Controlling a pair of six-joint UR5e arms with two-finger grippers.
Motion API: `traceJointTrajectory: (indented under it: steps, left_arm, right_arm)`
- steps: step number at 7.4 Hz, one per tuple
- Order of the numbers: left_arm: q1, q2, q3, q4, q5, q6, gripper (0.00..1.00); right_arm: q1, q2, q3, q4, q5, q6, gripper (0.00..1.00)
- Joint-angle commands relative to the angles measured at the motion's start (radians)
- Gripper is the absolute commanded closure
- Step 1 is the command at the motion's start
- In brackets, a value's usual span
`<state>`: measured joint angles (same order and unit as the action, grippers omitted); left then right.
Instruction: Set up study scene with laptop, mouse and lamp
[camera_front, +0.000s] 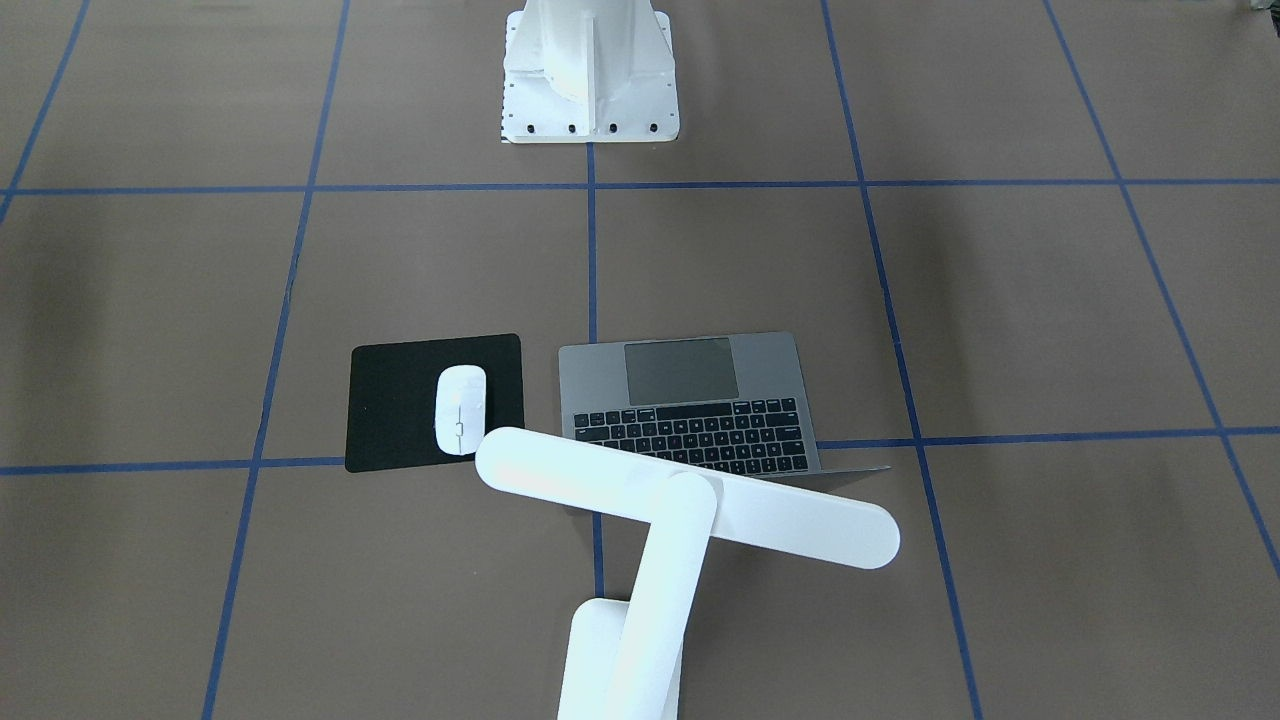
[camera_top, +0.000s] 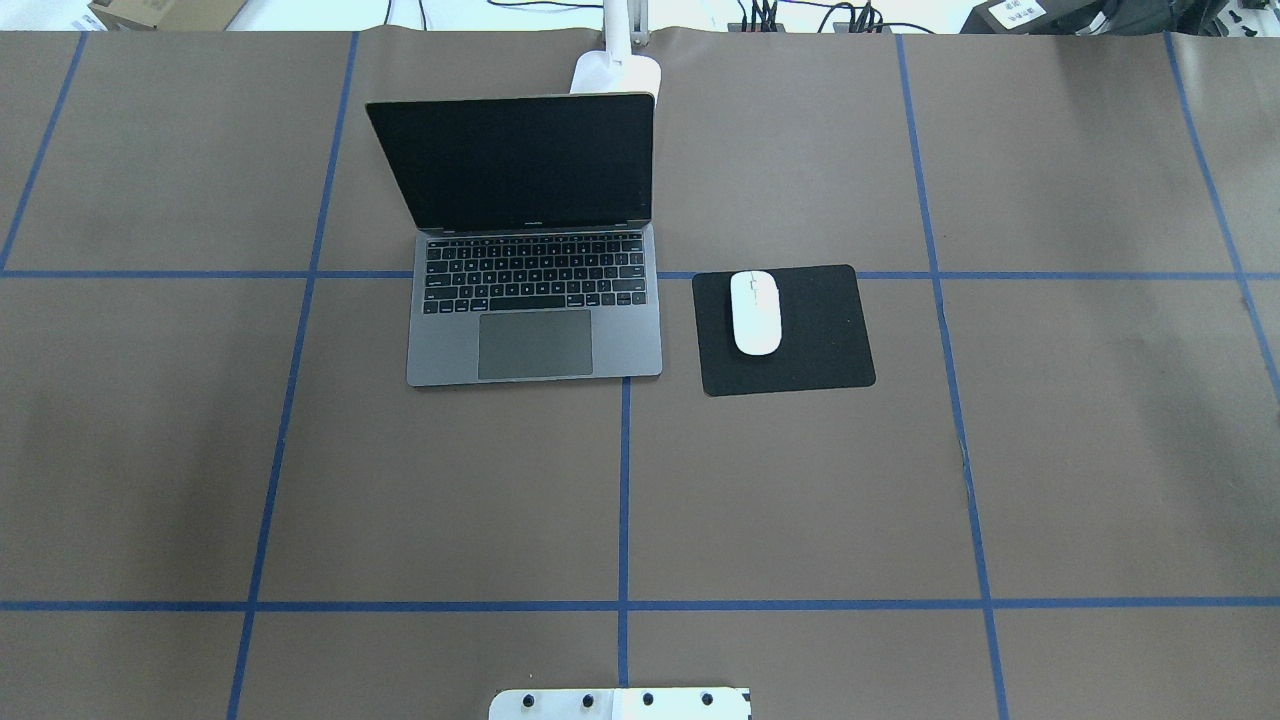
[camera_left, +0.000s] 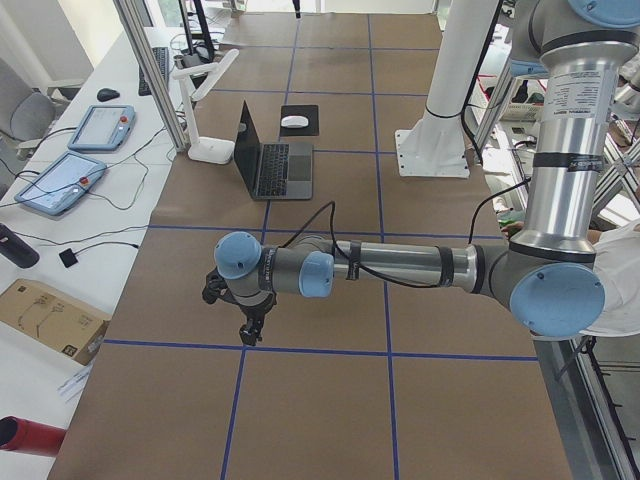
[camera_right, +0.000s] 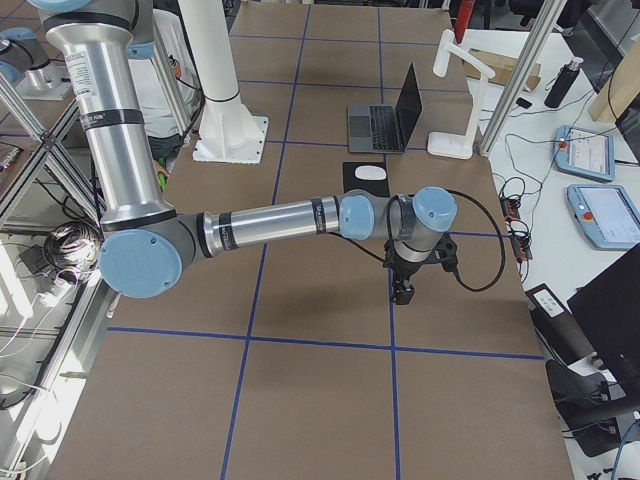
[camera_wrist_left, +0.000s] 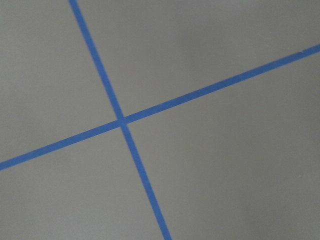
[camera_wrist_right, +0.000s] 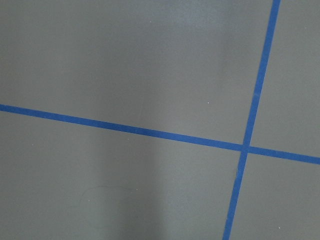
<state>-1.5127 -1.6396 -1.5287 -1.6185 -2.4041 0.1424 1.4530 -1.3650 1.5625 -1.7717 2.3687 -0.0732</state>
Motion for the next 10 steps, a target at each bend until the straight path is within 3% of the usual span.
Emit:
traceJointTrajectory:
  steps: [1, 5, 10]
  left_arm:
    - [-0.006, -0.005, 0.004, -0.007, -0.003, -0.029, 0.00]
    - [-0.006, 0.001, 0.027, -0.014, -0.004, -0.029, 0.00]
    - [-0.007, 0.009, -0.016, -0.011, -0.009, -0.027, 0.00]
  right_arm:
    - [-0.002, -0.003, -0.005, 0.000, -0.006, 0.006, 0.01]
    - [-0.002, -0.006, 0.007, 0.000, 0.000, 0.009, 0.01]
    - [-0.002, -0.006, 0.007, 0.000, -0.002, 0.007, 0.01]
